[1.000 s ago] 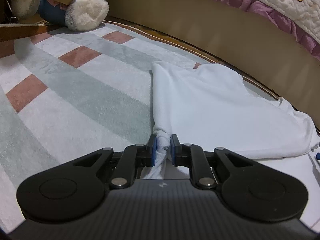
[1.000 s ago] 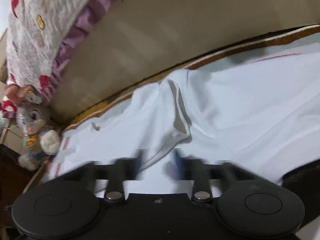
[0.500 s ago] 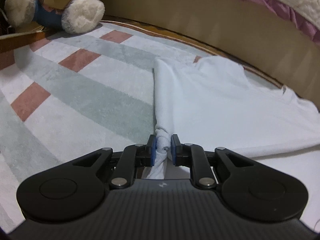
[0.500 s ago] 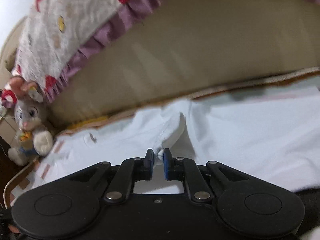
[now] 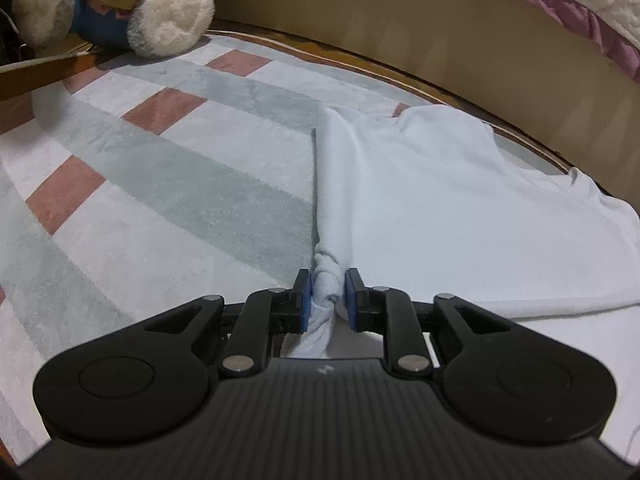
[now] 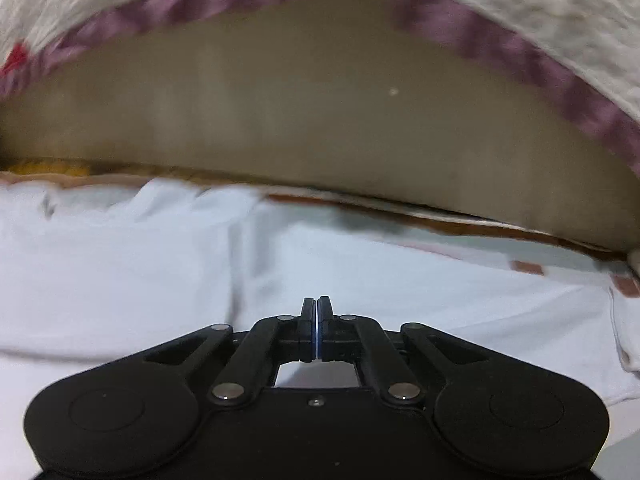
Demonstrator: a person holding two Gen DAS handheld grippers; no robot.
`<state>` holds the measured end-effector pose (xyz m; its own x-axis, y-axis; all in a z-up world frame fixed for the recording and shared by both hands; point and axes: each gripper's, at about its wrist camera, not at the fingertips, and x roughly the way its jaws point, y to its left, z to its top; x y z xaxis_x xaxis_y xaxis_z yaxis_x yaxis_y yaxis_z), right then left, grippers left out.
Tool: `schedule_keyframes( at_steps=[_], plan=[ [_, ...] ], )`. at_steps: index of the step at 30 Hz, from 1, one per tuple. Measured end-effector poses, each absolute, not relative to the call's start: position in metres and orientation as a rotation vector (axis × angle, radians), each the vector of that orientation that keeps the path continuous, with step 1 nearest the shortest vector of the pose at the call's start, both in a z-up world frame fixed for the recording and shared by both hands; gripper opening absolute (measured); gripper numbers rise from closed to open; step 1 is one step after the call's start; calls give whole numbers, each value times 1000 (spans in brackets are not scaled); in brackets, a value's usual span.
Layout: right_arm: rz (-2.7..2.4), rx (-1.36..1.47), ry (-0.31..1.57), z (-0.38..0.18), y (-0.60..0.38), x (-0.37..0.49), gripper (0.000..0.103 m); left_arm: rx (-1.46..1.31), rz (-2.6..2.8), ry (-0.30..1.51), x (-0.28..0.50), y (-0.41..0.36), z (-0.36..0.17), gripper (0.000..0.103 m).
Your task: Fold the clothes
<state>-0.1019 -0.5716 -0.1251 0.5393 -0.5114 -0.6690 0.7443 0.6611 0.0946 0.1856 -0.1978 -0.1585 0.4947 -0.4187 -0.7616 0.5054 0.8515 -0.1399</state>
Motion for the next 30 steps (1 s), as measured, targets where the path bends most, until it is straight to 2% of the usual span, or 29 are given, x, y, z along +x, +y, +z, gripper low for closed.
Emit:
schedule_keyframes(
  at_steps=[1,4,6,7,8,9,11,14,18,23,30],
  plan=[
    [-769,470,627,-126,-579,-111,9,117,-558,891,184,-199,-158,19],
    [-780,577,595,-127,-593,-131,10,149,-538,888,179,-201,-151,23],
    [-768,607,561,-122,-600,-148,13,201,-509,870,172,-203,-141,33],
    [-757,625,533,-119,-604,-160,25,248,-491,846,165,-206,-133,36],
    [-753,642,514,-116,-607,-173,38,279,-485,826,158,-210,-126,44],
    [-751,645,507,-114,-609,-185,42,300,-491,808,151,-215,-117,48],
    [-754,637,511,-110,-611,-210,44,320,-521,784,134,-229,-100,49],
    [-810,568,553,-114,-613,-243,49,363,-612,743,104,-261,-73,55],
    [-869,502,606,-125,-609,-263,49,370,-775,774,66,-308,-56,57],
    [-779,732,530,-129,-621,-262,49,412,-878,730,21,-346,-32,58],
    [-555,1053,381,-81,-655,-236,49,414,-887,725,-17,-367,-3,60]
  ],
)
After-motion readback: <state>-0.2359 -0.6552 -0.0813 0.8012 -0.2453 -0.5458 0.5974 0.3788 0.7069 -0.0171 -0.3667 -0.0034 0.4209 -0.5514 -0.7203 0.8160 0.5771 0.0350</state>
